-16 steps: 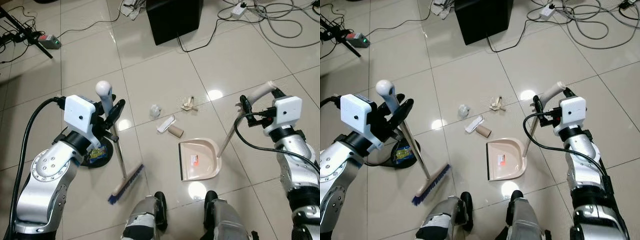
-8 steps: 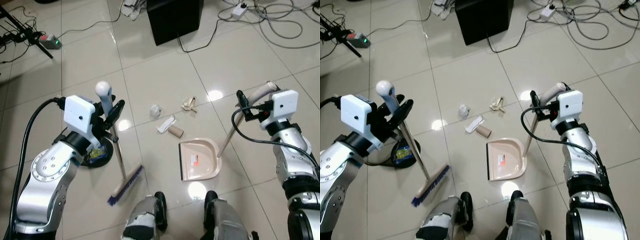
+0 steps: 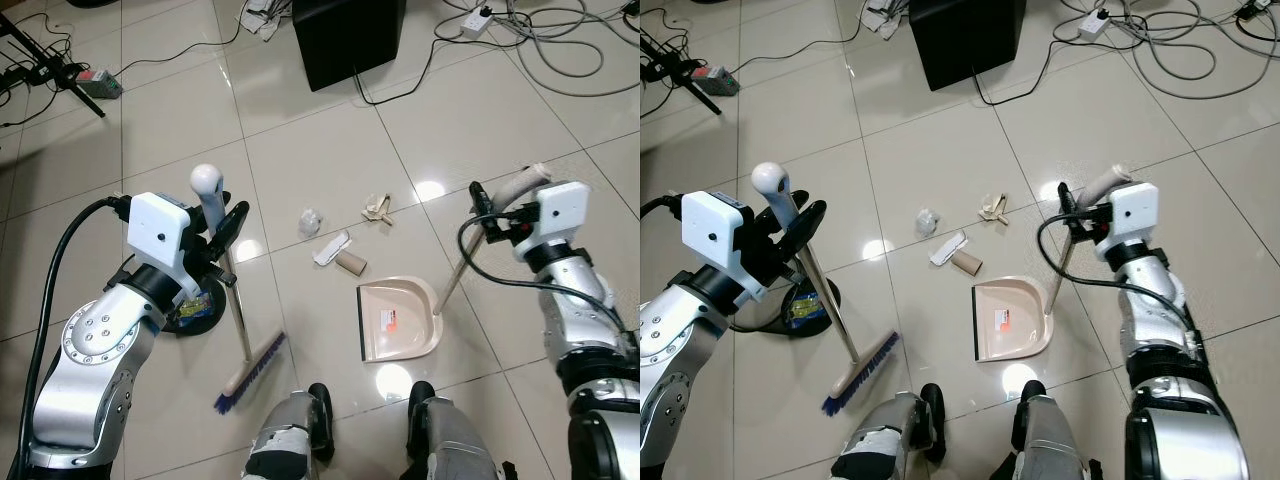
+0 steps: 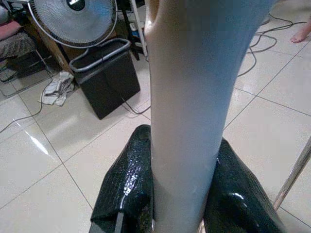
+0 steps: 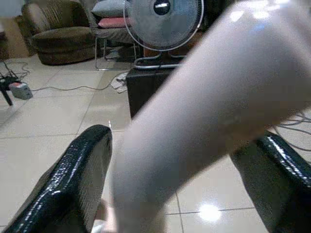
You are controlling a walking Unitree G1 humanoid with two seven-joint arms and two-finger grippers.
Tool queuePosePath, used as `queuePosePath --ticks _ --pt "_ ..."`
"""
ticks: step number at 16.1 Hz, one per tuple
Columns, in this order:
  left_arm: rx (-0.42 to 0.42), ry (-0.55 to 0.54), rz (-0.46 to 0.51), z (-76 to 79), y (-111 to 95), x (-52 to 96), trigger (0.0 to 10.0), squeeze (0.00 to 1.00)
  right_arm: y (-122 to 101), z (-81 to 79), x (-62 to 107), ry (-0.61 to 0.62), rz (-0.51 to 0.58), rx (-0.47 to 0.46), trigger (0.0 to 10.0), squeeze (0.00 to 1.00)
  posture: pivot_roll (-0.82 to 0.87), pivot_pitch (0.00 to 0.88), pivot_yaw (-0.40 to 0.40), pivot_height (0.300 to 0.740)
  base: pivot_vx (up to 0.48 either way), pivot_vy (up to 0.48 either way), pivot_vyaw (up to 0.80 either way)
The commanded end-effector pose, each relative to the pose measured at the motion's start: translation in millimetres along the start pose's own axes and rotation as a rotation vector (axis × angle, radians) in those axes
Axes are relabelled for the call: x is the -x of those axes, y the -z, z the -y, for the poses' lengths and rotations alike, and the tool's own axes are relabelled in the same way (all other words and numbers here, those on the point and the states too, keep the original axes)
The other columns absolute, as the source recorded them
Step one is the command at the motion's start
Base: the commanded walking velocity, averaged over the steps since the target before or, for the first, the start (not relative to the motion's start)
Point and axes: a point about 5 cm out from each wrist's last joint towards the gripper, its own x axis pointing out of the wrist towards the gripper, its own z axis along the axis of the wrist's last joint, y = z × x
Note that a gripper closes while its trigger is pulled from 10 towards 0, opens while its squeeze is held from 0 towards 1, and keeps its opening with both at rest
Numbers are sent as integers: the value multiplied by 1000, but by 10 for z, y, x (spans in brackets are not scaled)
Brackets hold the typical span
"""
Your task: Sweep floor
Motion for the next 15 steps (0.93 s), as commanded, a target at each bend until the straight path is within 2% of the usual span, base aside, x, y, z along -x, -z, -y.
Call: queuePosePath --ticks 1,3,5,6,15 --pt "-34 -41 -12 -83 -3 65 10000 0 54 -70 34 -27 -10 0 3294 0 303 313 167 740 0 0 0" --pt "-33 -42 -10 -82 -6 61 10000 0 53 -89 31 -23 -2 -5 1020 0 304 313 166 740 0 0 0" --pt "-33 -42 -10 -82 -6 59 10000 0 58 -91 32 -16 -1 -9 824 0 305 314 166 740 0 0 0" --pt "-33 -42 -10 -80 -7 58 10000 0 59 -92 33 -16 -2 -9 39 0 305 315 165 740 0 0 0" --pt "-28 -41 -12 -58 0 64 10000 0 94 -108 48 -9 -12 -25 0 0 307 317 162 740 0 0 0"
